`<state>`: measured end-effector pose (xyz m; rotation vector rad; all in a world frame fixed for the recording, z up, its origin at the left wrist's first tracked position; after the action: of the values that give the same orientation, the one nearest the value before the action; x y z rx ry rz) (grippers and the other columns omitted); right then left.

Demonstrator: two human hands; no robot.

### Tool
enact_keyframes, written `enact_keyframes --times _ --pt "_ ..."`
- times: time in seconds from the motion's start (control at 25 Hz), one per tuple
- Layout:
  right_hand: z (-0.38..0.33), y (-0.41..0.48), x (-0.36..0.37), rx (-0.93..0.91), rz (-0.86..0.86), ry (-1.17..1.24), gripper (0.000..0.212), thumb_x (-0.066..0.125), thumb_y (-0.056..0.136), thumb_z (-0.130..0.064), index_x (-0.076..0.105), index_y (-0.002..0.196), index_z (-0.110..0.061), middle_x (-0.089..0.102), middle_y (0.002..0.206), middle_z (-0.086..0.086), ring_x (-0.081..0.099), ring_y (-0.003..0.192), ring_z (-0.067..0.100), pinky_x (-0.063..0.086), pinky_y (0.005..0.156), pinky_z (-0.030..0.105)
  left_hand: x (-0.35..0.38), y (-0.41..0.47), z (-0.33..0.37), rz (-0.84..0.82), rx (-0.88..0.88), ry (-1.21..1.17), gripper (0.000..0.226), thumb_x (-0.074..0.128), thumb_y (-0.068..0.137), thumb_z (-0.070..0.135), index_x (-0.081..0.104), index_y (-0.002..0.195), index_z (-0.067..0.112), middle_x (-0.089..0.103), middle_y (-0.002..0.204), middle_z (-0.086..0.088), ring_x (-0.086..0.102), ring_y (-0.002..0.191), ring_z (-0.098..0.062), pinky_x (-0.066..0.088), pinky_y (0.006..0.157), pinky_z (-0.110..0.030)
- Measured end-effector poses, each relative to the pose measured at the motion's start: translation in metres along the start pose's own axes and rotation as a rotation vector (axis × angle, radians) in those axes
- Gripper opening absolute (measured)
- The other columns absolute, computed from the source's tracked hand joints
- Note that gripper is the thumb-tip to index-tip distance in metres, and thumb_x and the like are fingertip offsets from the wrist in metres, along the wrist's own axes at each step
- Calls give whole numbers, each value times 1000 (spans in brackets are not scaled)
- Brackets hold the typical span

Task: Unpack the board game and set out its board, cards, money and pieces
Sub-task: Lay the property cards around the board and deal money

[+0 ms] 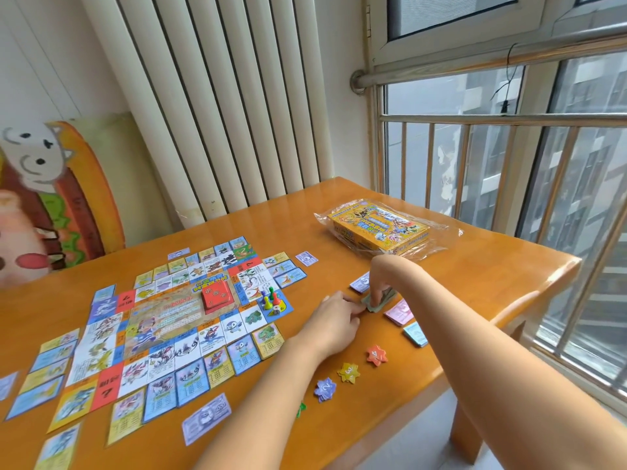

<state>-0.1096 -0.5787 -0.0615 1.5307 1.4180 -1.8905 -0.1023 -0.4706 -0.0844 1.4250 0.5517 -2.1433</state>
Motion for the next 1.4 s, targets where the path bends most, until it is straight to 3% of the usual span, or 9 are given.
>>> enact_keyframes --times 0.08,0.16,0.28,0.36,0.64,0.76,0.92,1.2,1.4 --pt "1 -10 -5 -29 19 68 29 64 89 -37 57 85 -9 55 70 -4 53 66 14 43 57 20 -8 -3 -2 31 -31 -104 38 48 97 21 52 134 23 49 134 -2 46 124 -19 34 102 -26" --pt "0 -15 -12 -104 61 254 28 74 81 -31 60 80 -8 57 59 -6 48 54 8 40 47 15 -15 -9 -16 84 -132 -354 37 55 94 23 54 130 16 57 125 -1 56 108 -17 42 94 -28" --pt "-14 -27 -18 -319 113 544 36 84 69 -27 69 98 -12 65 82 1 56 73 14 50 62 23 -13 -29 -29 18 -222 -1059 27 57 94 14 59 118 3 66 107 -8 65 89 -19 54 84 -32" --pt "-28 -38 -14 -444 108 671 34 88 63 -25 69 90 -18 70 90 6 61 82 18 54 76 33 -23 -48 -28 31 -175 -1256 16 53 94 6 63 106 0 71 98 -13 70 84 -21 57 72 -26" --pt "-71 -80 -16 -692 408 901 15 85 68 -18 76 79 -23 73 85 4 65 74 20 51 71 32 -62 -105 -60 286 -217 -1139 19 52 94 3 62 96 -13 74 84 -14 72 73 -21 57 59 -22" --pt "-97 -96 -11 -756 436 833 14 84 68 -17 77 74 -27 73 74 -7 64 69 4 50 66 23 -70 -131 -79 306 -235 -1166 18 51 95 4 60 98 -11 73 85 -18 72 73 -23 57 59 -24" --pt "-139 -109 6 -819 287 833 12 86 66 -15 76 70 -19 68 57 -9 54 51 -3 43 55 13 -76 -169 -103 322 -257 -1232 10 52 94 10 58 99 4 72 79 -21 70 63 -22 57 54 -26" --pt "-197 -116 40 -897 58 892 17 81 73 -19 72 74 -5 66 60 1 55 55 6 43 54 16 -76 -231 -147 450 -375 -1256 9 56 88 10 60 97 8 71 72 -20 68 54 -20 54 49 -23" --pt "-205 -97 52 -788 61 697 16 81 73 -31 73 67 -19 61 56 -1 50 50 6 38 50 19 -54 -266 -188 502 -660 -1254 14 54 95 15 59 103 5 74 83 -16 72 70 -25 56 51 -24"
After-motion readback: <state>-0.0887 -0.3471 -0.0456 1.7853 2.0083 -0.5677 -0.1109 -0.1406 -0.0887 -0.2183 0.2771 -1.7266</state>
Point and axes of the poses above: each hand's wrist, its own y-axis towards the middle knuckle, its own x-axis out of the palm, z = x × y, the point moved 8 cm from there along y, towards the middle knuckle
